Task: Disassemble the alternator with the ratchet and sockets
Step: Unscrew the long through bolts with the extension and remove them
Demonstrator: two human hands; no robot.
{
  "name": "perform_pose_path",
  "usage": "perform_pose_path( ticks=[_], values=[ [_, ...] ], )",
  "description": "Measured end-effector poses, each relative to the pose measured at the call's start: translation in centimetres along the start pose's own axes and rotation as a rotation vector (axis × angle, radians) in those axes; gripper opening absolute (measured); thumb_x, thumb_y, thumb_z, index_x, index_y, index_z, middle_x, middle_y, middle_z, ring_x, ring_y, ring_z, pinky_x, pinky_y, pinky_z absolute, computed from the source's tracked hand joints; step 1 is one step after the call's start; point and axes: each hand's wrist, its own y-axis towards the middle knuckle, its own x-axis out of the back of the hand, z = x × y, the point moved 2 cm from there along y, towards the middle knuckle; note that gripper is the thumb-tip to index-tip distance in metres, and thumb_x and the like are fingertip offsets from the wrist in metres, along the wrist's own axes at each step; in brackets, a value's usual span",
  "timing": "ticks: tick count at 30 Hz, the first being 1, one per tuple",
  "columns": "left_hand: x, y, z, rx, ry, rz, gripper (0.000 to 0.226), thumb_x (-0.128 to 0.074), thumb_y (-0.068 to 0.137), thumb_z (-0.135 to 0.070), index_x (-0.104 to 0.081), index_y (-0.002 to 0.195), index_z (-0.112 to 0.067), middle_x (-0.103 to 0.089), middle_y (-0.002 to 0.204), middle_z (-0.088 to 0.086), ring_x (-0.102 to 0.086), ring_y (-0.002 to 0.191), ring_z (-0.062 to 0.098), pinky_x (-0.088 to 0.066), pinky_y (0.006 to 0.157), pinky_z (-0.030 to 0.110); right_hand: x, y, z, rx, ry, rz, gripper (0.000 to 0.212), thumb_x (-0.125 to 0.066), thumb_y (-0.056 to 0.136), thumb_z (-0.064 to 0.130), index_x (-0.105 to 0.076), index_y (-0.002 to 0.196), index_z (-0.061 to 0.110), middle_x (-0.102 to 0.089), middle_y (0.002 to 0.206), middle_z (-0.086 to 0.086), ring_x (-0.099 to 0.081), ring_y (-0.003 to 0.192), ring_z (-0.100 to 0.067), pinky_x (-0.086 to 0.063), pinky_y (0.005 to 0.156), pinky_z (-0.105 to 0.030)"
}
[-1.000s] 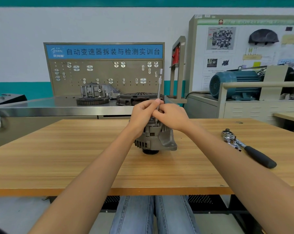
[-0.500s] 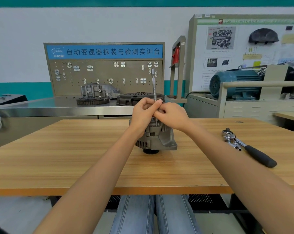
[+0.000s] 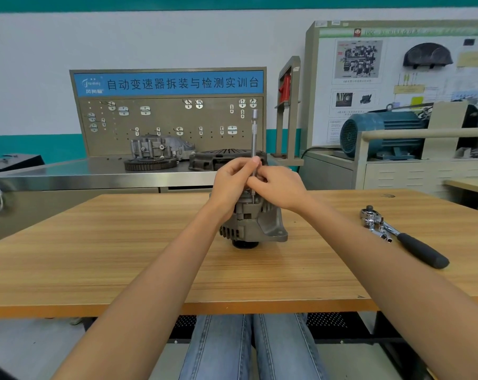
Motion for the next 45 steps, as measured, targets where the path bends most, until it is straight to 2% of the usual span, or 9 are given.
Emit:
perform_pose_path(
  ticks=[4, 8, 12, 15, 20, 26, 31, 37, 45],
  values=[
    [0.00, 0.15, -0.02, -0.005, -0.008, -0.015, 0.012, -0.064, 0.091, -0.023, -0.067, 0.079, -0.021, -0.067, 0.071, -0.006, -0.062, 0.073, 0.010, -0.049, 0.071, 0.027, -0.07, 0.09, -0.14, -0.021, -0.009, -0.022, 0.039, -0.046, 0.091, 0.044, -0.040, 0.057, 0.026, -0.042, 0.051, 0.009, -0.042, 0.051, -0.005, -0.030, 0.050, -0.025],
    [-0.12, 0.17, -0.17, -0.014, 0.004, -0.012, 0.010, -0.063, 0.091, -0.024, -0.066, 0.082, -0.022, -0.065, 0.072, -0.008, -0.062, 0.074, 0.009, -0.048, 0.070, 0.026, 0.00, 0.04, -0.13, -0.011, -0.002, -0.027, 0.041, -0.043, 0.095, 0.043, -0.042, 0.057, 0.027, -0.044, 0.051, 0.009, -0.044, 0.051, -0.004, -0.028, 0.049, -0.024],
    [-0.31, 0.11, -0.50, 0.014, -0.022, 0.018, 0.016, -0.055, 0.096, -0.028, -0.071, 0.096, -0.027, -0.069, 0.088, -0.007, -0.066, 0.085, 0.004, -0.051, 0.071, 0.019, 0.13, -0.13, 0.11, 0.012, -0.013, 0.002, 0.034, -0.038, 0.096, 0.045, -0.039, 0.064, 0.034, -0.048, 0.055, 0.009, -0.048, 0.055, -0.004, -0.032, 0.051, -0.026],
    [-0.24, 0.06, -0.58, 0.040, -0.056, 0.020, 0.021, -0.052, 0.098, -0.025, -0.072, 0.097, -0.030, -0.072, 0.097, -0.005, -0.067, 0.091, 0.002, -0.051, 0.071, 0.017, 0.14, -0.06, 0.11, -0.005, -0.028, 0.001, 0.032, -0.040, 0.095, 0.043, -0.041, 0.064, 0.033, -0.049, 0.058, 0.010, -0.048, 0.058, -0.003, -0.030, 0.051, -0.025],
    [0.03, 0.23, -0.38, 0.061, -0.087, 0.031, 0.017, -0.056, 0.096, -0.023, -0.073, 0.095, -0.023, -0.073, 0.085, -0.006, -0.068, 0.081, 0.005, -0.052, 0.068, 0.017, 0.14, -0.07, 0.05, -0.011, -0.001, 0.000, 0.031, -0.044, 0.091, 0.039, -0.041, 0.062, 0.029, -0.046, 0.056, 0.010, -0.044, 0.055, -0.003, -0.027, 0.050, -0.023],
    [0.08, 0.39, -0.17, 0.023, -0.053, 0.013, 0.008, -0.064, 0.091, -0.021, -0.067, 0.084, -0.020, -0.067, 0.071, -0.006, -0.064, 0.073, 0.010, -0.050, 0.067, 0.026, -0.07, 0.05, -0.11, -0.034, 0.031, -0.039, 0.043, -0.047, 0.092, 0.045, -0.038, 0.055, 0.025, -0.040, 0.050, 0.010, -0.040, 0.050, -0.005, -0.028, 0.050, -0.025],
    [-0.04, 0.42, -0.17, 0.014, -0.040, 0.009, 0.008, -0.061, 0.093, -0.022, -0.066, 0.086, -0.021, -0.065, 0.077, -0.004, -0.063, 0.075, 0.008, -0.050, 0.069, 0.025, 0.07, -0.04, -0.14, -0.010, 0.030, -0.038, 0.043, -0.042, 0.096, 0.041, -0.041, 0.056, 0.026, -0.043, 0.051, 0.010, -0.042, 0.050, -0.004, -0.026, 0.050, -0.024],
    [-0.09, 0.12, -0.21, 0.025, -0.067, 0.051, 0.023, -0.051, 0.098, -0.022, -0.073, 0.094, -0.028, -0.074, 0.086, -0.005, -0.068, 0.085, 0.006, -0.052, 0.072, 0.017, 0.00, -0.09, -0.06, -0.029, 0.030, -0.044, 0.036, -0.044, 0.093, 0.039, -0.040, 0.059, 0.029, -0.044, 0.053, 0.011, -0.042, 0.050, -0.002, -0.025, 0.049, -0.022],
    [0.27, 0.35, 0.14, 0.002, -0.059, 0.008, 0.004, -0.062, 0.092, -0.019, -0.065, 0.091, -0.018, -0.067, 0.073, -0.010, -0.065, 0.075, 0.007, -0.050, 0.071, 0.024, -0.05, -0.01, -0.08, -0.035, 0.025, -0.033, 0.041, -0.046, 0.092, 0.041, -0.040, 0.055, 0.025, -0.041, 0.050, 0.010, -0.039, 0.048, -0.004, -0.027, 0.049, -0.024]
  ],
)
